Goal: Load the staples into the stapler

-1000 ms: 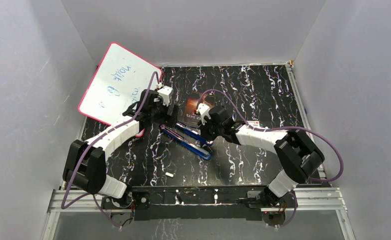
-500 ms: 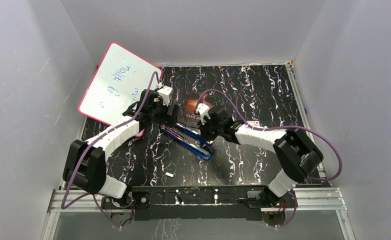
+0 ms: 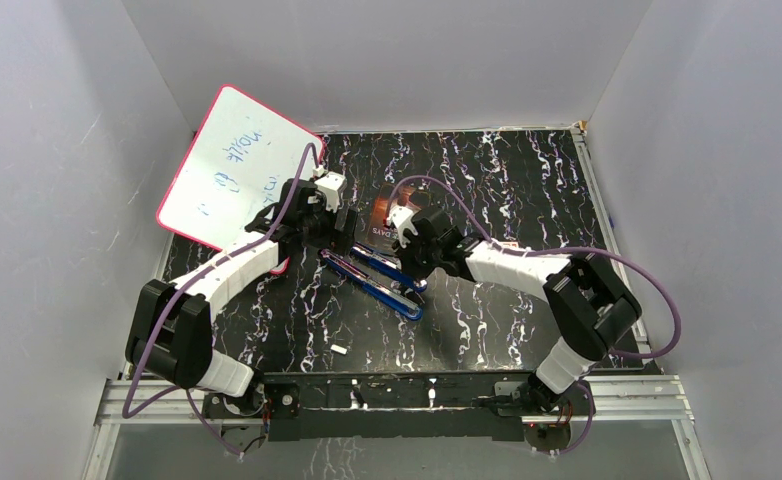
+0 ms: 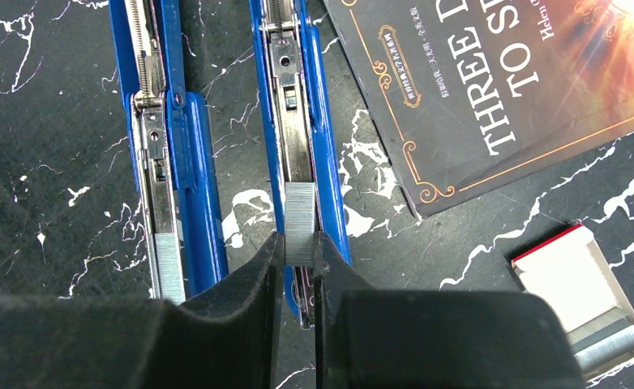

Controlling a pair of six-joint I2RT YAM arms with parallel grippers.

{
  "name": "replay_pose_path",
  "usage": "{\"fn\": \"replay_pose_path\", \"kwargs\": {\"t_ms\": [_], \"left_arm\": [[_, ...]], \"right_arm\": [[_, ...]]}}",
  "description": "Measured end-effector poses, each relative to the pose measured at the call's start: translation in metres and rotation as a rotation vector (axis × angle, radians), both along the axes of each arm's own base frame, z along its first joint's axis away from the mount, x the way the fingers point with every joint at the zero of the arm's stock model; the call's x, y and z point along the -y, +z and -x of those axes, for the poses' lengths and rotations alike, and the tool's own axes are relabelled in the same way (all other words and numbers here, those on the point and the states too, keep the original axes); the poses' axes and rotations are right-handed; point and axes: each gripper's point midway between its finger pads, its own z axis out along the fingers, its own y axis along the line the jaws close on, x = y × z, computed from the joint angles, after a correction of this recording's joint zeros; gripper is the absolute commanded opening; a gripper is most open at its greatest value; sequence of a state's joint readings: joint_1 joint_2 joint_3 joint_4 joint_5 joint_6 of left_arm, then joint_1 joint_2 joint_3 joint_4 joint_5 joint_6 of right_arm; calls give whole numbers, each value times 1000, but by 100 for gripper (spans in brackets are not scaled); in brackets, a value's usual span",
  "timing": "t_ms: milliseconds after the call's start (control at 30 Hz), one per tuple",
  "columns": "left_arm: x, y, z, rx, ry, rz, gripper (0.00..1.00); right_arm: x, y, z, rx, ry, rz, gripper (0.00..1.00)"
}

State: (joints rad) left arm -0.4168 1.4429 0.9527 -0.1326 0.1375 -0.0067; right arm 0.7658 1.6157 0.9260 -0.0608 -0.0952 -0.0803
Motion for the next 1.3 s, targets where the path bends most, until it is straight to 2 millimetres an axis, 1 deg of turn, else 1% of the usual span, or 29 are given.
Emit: {"fn": "replay_pose_path", "kwargs": {"t_ms": [200,667,1300], "left_arm": [[0,0,0,0,0,0,98],[0,0,0,-1,0,0,98],[0,0,0,-2,1,-2,98]], "right_arm": [[-2,1,0,-13,32,28,0],[1,2,2,-35,41,57,1],[-7,2,-4,-62,40,79,3]]}}
